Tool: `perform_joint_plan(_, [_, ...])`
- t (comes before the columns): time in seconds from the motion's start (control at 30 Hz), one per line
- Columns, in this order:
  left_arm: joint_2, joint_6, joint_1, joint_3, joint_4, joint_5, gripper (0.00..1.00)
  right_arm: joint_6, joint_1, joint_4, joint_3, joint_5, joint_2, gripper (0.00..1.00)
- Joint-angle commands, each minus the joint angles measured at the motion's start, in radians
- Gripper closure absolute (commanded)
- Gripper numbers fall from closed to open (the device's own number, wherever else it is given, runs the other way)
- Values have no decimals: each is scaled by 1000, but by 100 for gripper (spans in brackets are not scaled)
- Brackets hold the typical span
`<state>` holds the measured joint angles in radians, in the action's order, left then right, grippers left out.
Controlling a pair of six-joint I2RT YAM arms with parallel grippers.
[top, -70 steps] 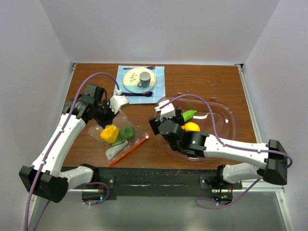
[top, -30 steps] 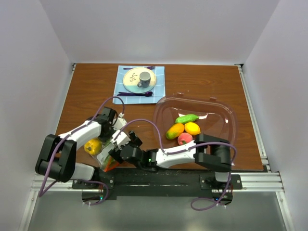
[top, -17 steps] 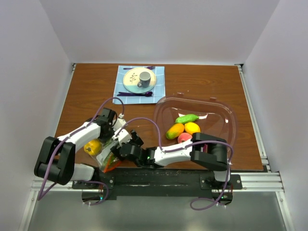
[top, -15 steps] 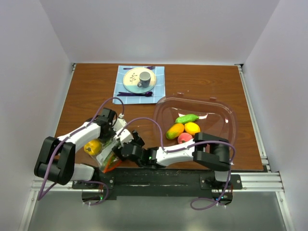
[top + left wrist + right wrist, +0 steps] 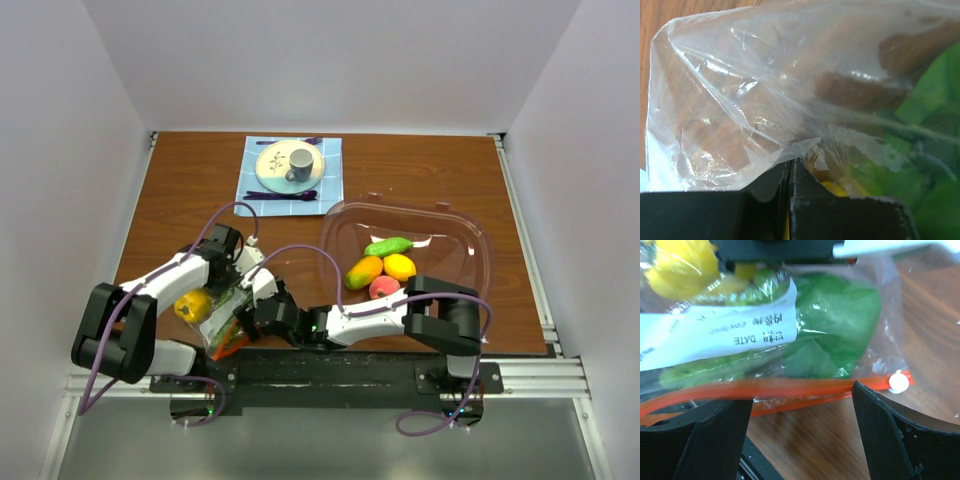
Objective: Open the zip-top bag and remove the fake food
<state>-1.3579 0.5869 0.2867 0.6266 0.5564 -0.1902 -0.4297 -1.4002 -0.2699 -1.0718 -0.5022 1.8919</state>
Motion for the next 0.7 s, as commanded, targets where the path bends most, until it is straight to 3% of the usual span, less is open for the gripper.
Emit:
perform_joint_plan(0.0, [-18,-21,-1,-15,63,71,100,-53,0,-6,-20,44,38,15])
perform_joint_plan(0.2, [-14,-24,-1,5,83,71,100,-89,44,3,-40,65,53,12])
perform_joint_plan(0.47, [-27,-19,-1,-1,69,61,100,-93,26,-44,82,76,-100,17])
perform_joint_plan(0.67, [-38,-30,-1,15,79,78,100,-99,26,-77,76,117,-63,18])
